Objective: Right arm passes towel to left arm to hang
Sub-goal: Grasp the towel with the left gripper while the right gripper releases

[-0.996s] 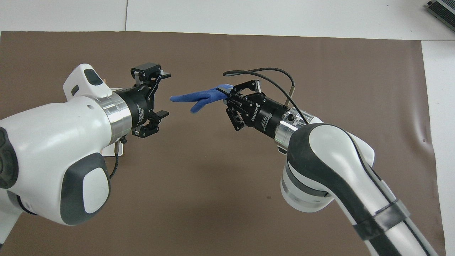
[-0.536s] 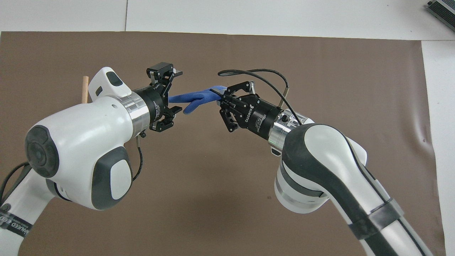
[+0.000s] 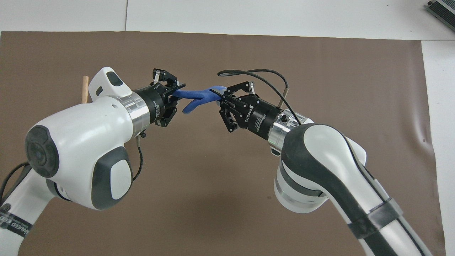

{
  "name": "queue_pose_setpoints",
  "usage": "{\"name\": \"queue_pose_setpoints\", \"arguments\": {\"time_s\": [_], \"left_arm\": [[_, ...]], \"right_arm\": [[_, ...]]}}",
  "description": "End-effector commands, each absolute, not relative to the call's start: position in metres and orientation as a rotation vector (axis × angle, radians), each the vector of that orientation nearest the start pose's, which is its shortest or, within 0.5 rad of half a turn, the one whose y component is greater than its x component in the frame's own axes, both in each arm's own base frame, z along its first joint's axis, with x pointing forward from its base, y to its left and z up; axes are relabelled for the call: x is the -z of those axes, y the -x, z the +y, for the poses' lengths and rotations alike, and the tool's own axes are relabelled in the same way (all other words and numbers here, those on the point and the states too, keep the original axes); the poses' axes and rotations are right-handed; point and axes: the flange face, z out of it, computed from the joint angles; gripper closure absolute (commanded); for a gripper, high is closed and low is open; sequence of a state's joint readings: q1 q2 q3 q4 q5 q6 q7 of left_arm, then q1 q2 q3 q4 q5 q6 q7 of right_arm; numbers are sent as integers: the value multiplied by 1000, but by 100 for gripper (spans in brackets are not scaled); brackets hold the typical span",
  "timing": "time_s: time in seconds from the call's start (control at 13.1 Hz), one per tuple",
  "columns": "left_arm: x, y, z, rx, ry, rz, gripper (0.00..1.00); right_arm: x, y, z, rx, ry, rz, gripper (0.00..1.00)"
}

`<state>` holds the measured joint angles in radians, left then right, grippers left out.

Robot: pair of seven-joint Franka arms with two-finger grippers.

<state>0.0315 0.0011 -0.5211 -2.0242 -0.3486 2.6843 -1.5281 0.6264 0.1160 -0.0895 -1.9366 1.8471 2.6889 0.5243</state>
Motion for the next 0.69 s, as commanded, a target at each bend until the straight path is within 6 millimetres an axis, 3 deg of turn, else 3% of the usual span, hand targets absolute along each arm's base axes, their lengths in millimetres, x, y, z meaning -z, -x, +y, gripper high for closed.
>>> {"name": "queue_pose_setpoints", "arguments": {"time_s": [0.0,0.23,0.31,0.38,0.46,0.61], "left_arm": [[-519,-535,-269,-171,-1931,1488,100],[-522,-537,-268,-171,-1923,1490,100],[-523,-536,-269,-171,-1926,1486,100],[-523,-537,-268,-171,-1927,1487,100],[-523,-537,-267,-172,-1927,1487,100],[-522,-539,-262,-181,-1935,1483,100]], "right_arm": [[-463,-544,290,-270,1340,1338,100],[-461,-544,289,-261,1349,1338,100],[-459,-544,287,-255,1353,1339,80],[-459,-544,286,-242,1363,1337,32],[-455,-545,282,-206,1401,1332,0],[-445,-545,273,-94,1513,1316,0]]}}
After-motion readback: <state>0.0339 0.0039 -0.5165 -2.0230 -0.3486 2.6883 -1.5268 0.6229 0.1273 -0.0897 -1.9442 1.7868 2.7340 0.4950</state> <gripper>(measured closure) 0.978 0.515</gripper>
